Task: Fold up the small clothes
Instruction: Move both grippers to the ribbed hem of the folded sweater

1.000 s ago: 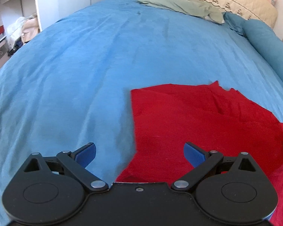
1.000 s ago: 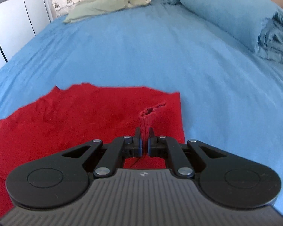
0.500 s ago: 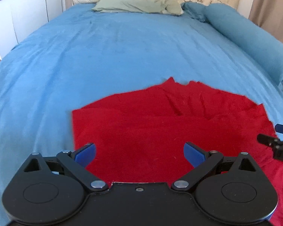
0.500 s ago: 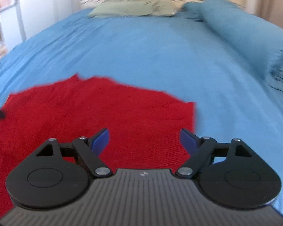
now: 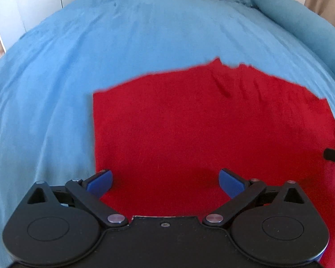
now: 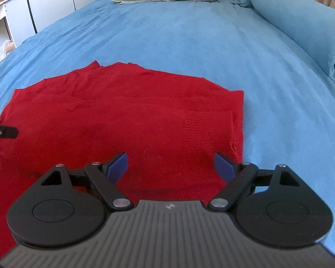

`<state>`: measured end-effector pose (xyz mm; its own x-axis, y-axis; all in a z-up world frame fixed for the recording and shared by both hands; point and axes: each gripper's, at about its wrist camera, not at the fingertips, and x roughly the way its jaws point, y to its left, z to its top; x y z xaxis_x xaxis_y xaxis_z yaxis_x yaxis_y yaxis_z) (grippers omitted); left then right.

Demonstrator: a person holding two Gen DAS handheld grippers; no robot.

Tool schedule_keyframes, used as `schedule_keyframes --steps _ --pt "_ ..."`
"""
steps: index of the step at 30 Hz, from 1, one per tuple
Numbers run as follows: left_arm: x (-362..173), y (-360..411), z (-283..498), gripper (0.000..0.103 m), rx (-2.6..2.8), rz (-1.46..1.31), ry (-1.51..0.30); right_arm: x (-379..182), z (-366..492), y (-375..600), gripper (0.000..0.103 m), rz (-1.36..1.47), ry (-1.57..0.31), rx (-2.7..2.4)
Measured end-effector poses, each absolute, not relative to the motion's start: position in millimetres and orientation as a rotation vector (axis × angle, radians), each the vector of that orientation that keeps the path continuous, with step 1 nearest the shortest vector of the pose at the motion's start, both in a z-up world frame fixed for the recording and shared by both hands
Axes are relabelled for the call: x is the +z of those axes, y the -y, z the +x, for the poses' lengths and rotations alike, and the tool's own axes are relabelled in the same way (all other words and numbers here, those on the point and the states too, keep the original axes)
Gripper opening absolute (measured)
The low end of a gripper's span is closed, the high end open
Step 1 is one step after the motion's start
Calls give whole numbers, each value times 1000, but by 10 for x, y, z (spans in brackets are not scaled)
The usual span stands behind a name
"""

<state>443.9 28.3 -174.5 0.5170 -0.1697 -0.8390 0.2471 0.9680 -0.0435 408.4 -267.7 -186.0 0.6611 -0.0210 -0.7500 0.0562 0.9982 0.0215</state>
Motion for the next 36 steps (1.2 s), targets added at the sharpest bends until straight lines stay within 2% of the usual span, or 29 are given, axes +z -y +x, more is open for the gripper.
schedule_keyframes --steps 8,12,18,21,26,30,33,36 --pt "-1837 -258 4367 103 -252 96 -973 -1981 4003 2735 103 63 -862 -43" --pt "-1539 -292 4241 103 -215 86 -941 -1900 3986 2750 103 72 -861 -41" --pt "-956 -560 3738 103 -154 43 -919 -1394 3620 2810 103 93 -797 -7" --pt "-835 -768 3425 103 -168 -23 -972 -1139 3351 2875 103 119 -789 21" --pt "-940 -1035 2892 102 -212 -73 -1127 -883 2793 2957 103 140 -857 32" --pt "-1126 -1218 2515 100 -258 -130 -1246 -915 2312 2936 103 155 -941 4" --pt "-1283 -1257 2312 93 -306 -136 -1328 -1039 1947 2928 103 204 -1021 -33" --pt "-1430 -1247 2172 92 -328 -120 -1370 -1197 1612 2900 103 230 -1100 -92"
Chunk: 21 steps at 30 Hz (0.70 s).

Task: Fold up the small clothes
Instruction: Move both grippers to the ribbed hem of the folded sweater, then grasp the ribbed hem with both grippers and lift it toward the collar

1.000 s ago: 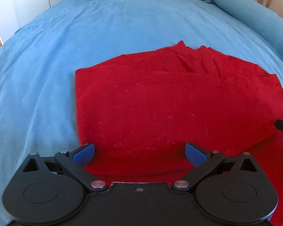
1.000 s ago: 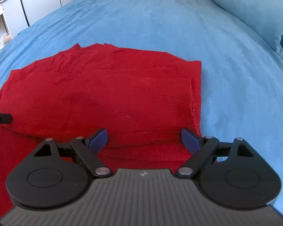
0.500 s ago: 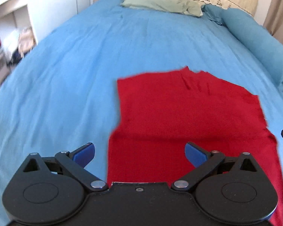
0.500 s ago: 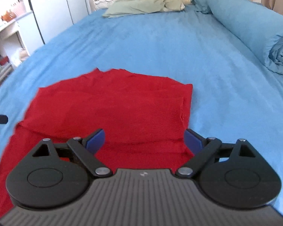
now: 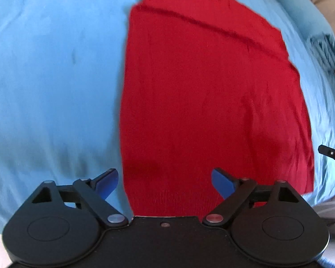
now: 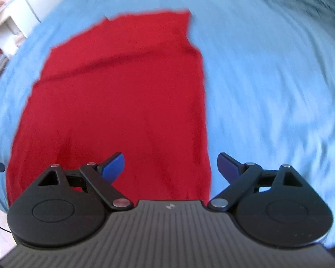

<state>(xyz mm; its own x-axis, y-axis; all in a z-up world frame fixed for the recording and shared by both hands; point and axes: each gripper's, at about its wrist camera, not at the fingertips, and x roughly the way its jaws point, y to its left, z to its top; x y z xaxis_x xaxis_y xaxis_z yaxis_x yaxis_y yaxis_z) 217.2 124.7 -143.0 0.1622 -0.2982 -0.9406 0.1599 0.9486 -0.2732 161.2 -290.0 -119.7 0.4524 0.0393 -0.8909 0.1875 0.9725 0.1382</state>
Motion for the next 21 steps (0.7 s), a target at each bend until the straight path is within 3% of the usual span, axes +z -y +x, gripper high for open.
schedule_keyframes --steps 8,12,16,19,21 --pt "-1609 -1140 2024 91 -304 -112 -1388 -1534 1156 2930 103 296 -1245 -188" --pt "-1643 -1092 2025 80 -306 -82 -1389 -1646 1073 2997 103 345 -1292 -185" --pt "-1638 -1046 2011 73 -312 -48 -1390 -1656 1024 2971 96 311 -1311 -158" --pt "-1633 -1000 1996 66 -323 -20 -1397 -1618 999 2914 86 301 -1325 -129" --pt "-1643 -964 2035 53 -332 -14 -1401 -1600 969 2876 79 289 -1331 -119"
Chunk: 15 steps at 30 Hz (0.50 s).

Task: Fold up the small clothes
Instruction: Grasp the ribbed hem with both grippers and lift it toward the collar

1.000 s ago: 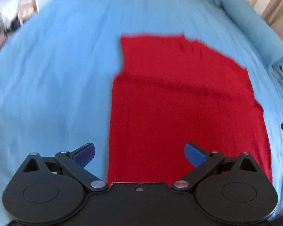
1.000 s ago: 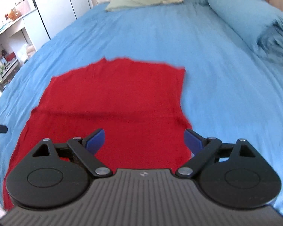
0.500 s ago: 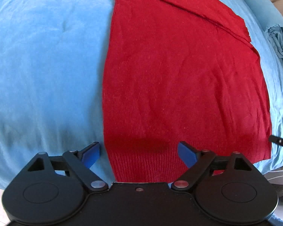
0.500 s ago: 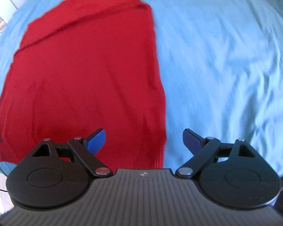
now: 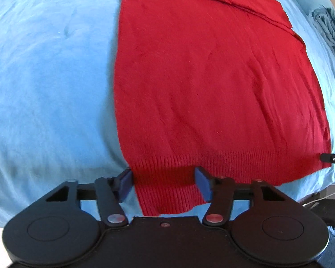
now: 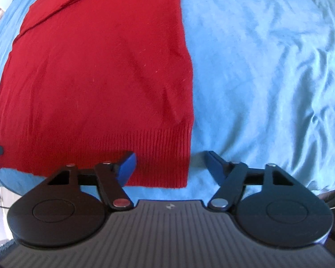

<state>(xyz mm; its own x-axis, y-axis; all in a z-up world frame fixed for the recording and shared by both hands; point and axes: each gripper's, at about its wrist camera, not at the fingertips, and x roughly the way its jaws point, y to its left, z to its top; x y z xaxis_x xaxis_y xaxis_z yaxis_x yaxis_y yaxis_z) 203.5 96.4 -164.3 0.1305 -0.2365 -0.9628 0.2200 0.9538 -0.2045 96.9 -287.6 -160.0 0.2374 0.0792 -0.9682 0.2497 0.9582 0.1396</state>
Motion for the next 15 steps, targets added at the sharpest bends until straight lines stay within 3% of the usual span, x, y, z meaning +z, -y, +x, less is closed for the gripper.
schedule_keyframes --steps 4,6,8,9,15 --pt "-1654 -919 2047 33 -334 2 -1417 -1583 940 2848 61 287 -1337 -116" --pt "-1627 -934 2063 12 -343 -2 -1431 -1562 948 2846 49 274 -1346 -113" --pt "-1601 -936 2086 9 -351 -3 -1436 -1545 967 2857 30 275 -1351 -105" --pt "-1579 -950 2102 9 -353 -3 -1438 -1539 987 2866 26 276 -1355 -100" --pt "-1322 -1005 2243 7 -367 -108 -1442 -1408 1104 2968 21 310 -1350 -73"
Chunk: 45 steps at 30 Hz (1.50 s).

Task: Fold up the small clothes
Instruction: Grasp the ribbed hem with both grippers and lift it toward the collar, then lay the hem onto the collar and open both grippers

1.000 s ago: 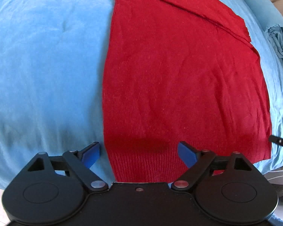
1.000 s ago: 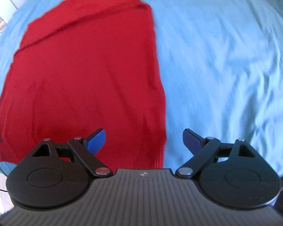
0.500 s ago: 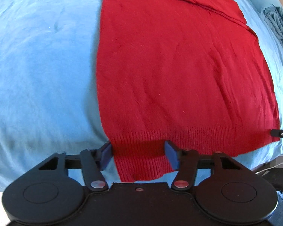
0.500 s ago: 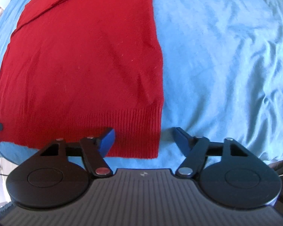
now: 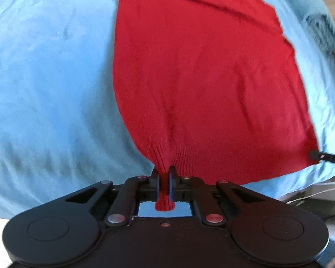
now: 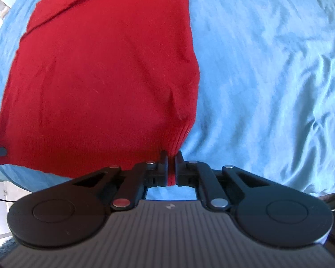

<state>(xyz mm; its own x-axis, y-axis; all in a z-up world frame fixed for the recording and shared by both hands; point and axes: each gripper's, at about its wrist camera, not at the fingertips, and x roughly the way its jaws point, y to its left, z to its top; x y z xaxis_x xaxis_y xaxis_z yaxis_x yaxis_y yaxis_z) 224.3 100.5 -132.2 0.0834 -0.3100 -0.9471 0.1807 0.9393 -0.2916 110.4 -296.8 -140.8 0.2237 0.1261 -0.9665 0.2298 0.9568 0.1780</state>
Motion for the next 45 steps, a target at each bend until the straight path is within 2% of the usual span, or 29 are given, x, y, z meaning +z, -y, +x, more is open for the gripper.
schedule_keyframes --steps 6,13,17,20,24,28,32,45 --pt "-819 -1193 2439 7 -356 -295 -1394 -982 1205 3118 20 379 -1289 -54" --pt "-29 -1121 3014 7 -368 -325 -1214 -86 1715 3187 20 437 -1117 18" --pt "134 -1095 3562 7 -366 -361 -1103 330 2245 3231 20 451 -1011 31" --pt "87 -971 4034 7 -368 -363 -1018 422 2702 3335 20 482 -941 20" --pt "-245 -788 4671 7 -347 -400 -986 256 3476 3500 20 540 -888 -2" --pt "-813 -682 5249 7 -265 -459 -1000 -273 4154 3640 20 597 -879 -54" --pt "-1209 -833 5514 7 -175 -553 -1015 -818 4611 3677 20 591 -904 -85" --pt "-1538 -699 5968 7 -108 -537 -1033 -1466 5361 3917 20 583 -942 -158"
